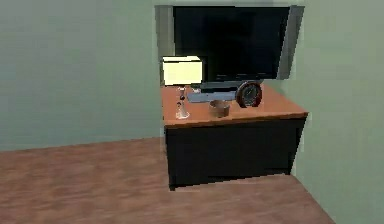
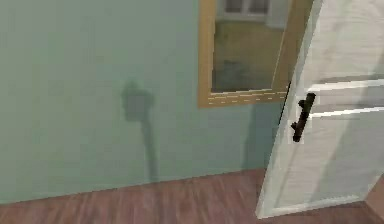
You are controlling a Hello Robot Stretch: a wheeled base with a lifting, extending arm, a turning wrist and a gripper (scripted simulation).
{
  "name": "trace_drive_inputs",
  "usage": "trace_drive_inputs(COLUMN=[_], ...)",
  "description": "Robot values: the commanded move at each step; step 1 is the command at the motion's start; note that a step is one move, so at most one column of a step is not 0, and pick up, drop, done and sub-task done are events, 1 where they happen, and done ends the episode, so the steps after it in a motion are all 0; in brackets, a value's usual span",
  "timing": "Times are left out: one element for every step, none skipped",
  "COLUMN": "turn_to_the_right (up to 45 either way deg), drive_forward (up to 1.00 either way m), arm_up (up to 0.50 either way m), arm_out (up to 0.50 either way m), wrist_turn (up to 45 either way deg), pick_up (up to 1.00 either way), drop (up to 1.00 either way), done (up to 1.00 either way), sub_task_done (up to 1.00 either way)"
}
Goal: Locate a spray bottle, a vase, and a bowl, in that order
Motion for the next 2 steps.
trace_drive_inputs(turn_to_the_right=[0.0,12.0], drive_forward=[0.55,0.00], arm_up=[0.00,0.00], arm_out=[0.00,0.00], wrist_turn=[0.0,0.0], pick_up=[0.00,0.00], drop=[0.00,0.00], done=[0.00,0.00], sub_task_done=[0.00,0.00])
